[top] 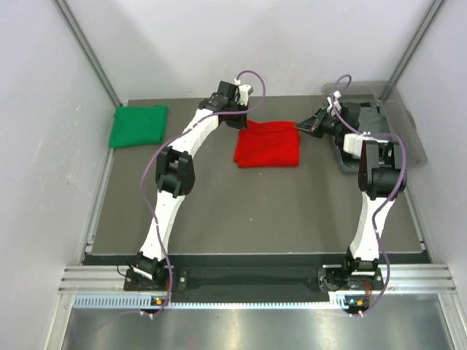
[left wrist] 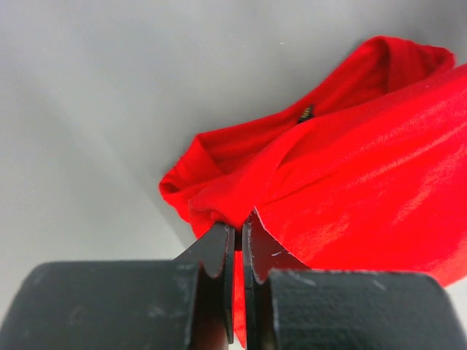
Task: Fold and stack the t-shirts
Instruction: Fold the tshirt
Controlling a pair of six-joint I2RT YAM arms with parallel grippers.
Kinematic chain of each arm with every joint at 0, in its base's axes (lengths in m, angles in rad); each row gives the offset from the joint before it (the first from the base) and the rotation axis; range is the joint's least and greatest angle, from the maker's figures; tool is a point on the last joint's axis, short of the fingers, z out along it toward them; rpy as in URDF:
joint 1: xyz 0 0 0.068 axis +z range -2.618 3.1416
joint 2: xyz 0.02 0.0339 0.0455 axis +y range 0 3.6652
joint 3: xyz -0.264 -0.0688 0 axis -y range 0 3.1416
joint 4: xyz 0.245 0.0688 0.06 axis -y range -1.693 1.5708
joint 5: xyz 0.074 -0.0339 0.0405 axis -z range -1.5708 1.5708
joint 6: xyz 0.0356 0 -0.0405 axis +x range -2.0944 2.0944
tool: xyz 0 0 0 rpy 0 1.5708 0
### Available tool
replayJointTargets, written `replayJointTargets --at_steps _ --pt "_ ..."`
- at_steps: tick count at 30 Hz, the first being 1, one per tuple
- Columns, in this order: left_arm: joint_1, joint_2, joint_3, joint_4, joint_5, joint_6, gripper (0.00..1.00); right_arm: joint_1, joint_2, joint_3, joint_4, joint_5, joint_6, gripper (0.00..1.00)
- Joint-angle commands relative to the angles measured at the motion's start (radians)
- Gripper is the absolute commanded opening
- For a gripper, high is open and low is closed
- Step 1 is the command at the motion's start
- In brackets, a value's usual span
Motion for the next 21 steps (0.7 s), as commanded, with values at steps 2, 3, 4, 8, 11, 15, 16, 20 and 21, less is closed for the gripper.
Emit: replayJointTargets --at_steps 2,3,4,8,11,15,16,20,21 --pt "0.016 0.016 0.050 0.048 -0.083 0.005 0.00 -0.021 0.062 0.104 0.072 0.002 0.023 0.00" --pt "0.016 0.017 0.051 0.050 -0.095 0.005 0.00 -0.021 0.070 0.111 0.075 0.002 0.035 0.00" --pt "0.015 0.017 0.053 0.051 -0.104 0.004 0.00 -0.020 0.080 0.117 0.081 0.002 0.040 0.05" --pt "0.013 0.011 0.080 0.053 -0.179 0.001 0.46 -0.026 0.059 0.096 0.174 -0.030 0.055 0.29" --pt "0.007 -0.034 0.102 0.041 -0.253 0.010 0.65 -0.043 -0.017 0.055 0.274 -0.061 0.104 0.38" --pt "0.007 -0.119 0.047 0.013 -0.262 0.019 0.77 -0.043 -0.122 0.012 0.294 -0.108 0.138 0.39" --pt "0.005 -0.142 0.012 0.009 -0.252 0.016 0.78 -0.038 -0.163 -0.022 0.294 -0.118 0.138 0.39" --pt "0.033 -0.287 -0.258 0.015 -0.073 -0.045 0.87 0.006 -0.240 -0.105 0.195 -0.178 0.103 0.38" --pt "0.042 -0.304 -0.292 0.016 -0.031 -0.064 0.88 0.029 -0.252 -0.114 0.148 -0.193 0.039 0.38"
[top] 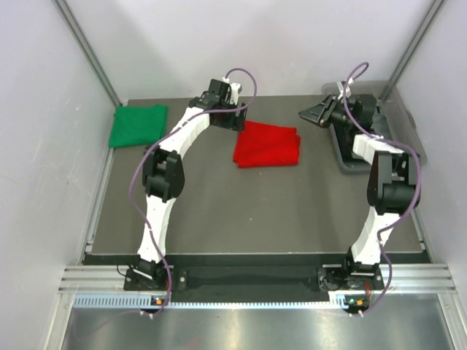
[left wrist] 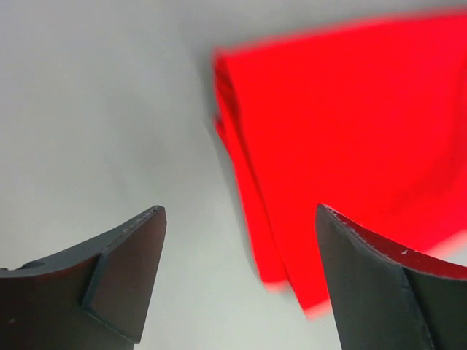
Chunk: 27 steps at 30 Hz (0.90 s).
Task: Fold and stack the t-shirts
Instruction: Fold the tshirt, then neatly place the folded tshirt to the corner
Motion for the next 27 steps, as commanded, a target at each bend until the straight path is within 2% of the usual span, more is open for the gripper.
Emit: replayJointTargets --at_steps 1,2,4,10,16,22,27 --pt "0.036 -0.146 -0.130 0.012 0.175 -0.083 0.88 0.057 -0.092 -0.038 -0.093 -0.086 -0.117 0.37" --pt "0.053 -0.159 -0.181 0.020 0.218 -0.092 0.89 0.090 -0.095 -0.038 -0.183 -0.090 -0.151 0.36" --pt "0.073 -0.167 -0.224 0.028 0.308 -0.118 0.89 0.119 -0.086 -0.050 -0.230 -0.104 -0.197 0.34" --pt "0.136 -0.123 -0.298 0.097 0.511 -0.230 0.89 0.152 -0.005 -0.040 -0.226 -0.115 -0.174 0.33" --pt "0.191 -0.029 -0.292 0.146 0.615 -0.310 0.89 0.153 0.098 0.029 -0.190 -0.109 -0.153 0.30" --pt "0.193 0.081 -0.243 0.163 0.675 -0.336 0.89 0.158 0.178 0.066 -0.144 -0.118 -0.097 0.29" --pt "0.171 0.135 -0.236 0.172 0.731 -0.347 0.89 0.162 0.181 0.028 -0.216 -0.117 -0.157 0.29"
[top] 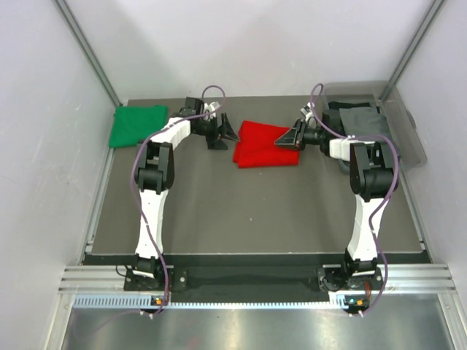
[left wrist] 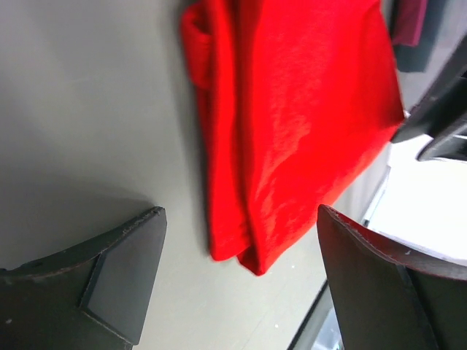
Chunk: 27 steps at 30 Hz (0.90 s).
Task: Fold and stack the t-shirts
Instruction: Neatly place the folded tshirt to the corner
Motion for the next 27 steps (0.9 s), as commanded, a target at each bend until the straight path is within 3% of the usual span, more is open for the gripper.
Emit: replayJointTargets --at_steps 1,17,21,25,27 --pt "-0.030 0.065 0.010 0.020 0.030 -0.003 0.89 0.006 -0.008 -0.002 -0.020 -0.020 -0.074 0.28" --pt "-0.117 0.139 0.039 0.000 0.042 -0.003 0.84 0.003 -0.002 -0.049 -0.204 0.026 -0.252 0.27" --pt "-0.119 0.162 0.042 0.020 0.065 -0.032 0.77 0.003 0.024 -0.048 -0.204 0.026 -0.249 0.27" --pt "-0.122 0.193 0.045 0.055 0.102 -0.069 0.63 0.003 0.038 -0.045 -0.203 0.029 -0.249 0.26" --pt "-0.124 0.202 0.045 0.079 0.125 -0.093 0.61 0.005 0.044 -0.040 -0.201 0.026 -0.249 0.26"
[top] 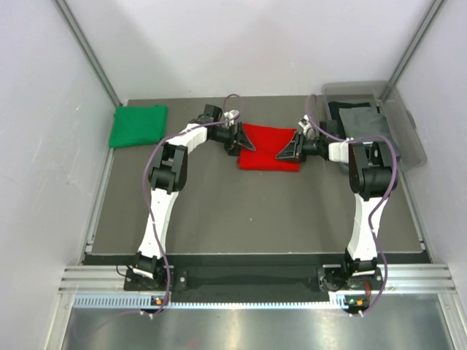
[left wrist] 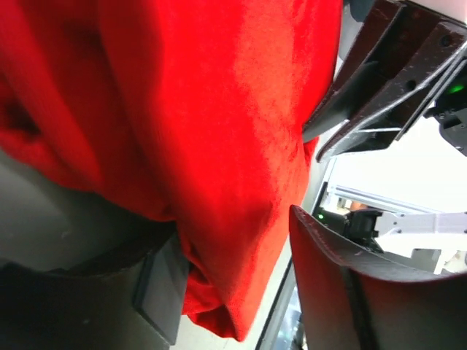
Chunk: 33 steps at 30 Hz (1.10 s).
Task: Fold and stack the t-shirts
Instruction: Neatly place the folded tshirt to the corner
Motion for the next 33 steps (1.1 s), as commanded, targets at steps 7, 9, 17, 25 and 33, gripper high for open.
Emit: replayJointTargets --at_steps 7,9,17,25,33 --pt "-0.058 0.102 -0.005 0.029 -0.021 -0.020 0.33 0.003 0.037 0.000 0.022 -0.001 -0.023 0.26" --pt "-0.062 0.079 -0.014 0.029 -0.016 -0.015 0.07 -0.001 0.020 0.006 0.019 -0.007 -0.022 0.25" --pt "-0.004 -0.116 -0.058 -0.199 -0.317 0.247 0.00 -0.076 -0.345 -0.007 -0.189 0.022 -0.250 0.25" --pt "0.125 -0.240 -0.046 -0.390 -0.468 0.453 0.00 -0.184 -0.641 -0.102 -0.527 0.018 -0.598 0.27" --pt "0.195 -0.250 0.063 -0.551 -0.727 0.614 0.00 -0.253 -0.874 -0.194 -0.691 0.033 -0.747 0.28"
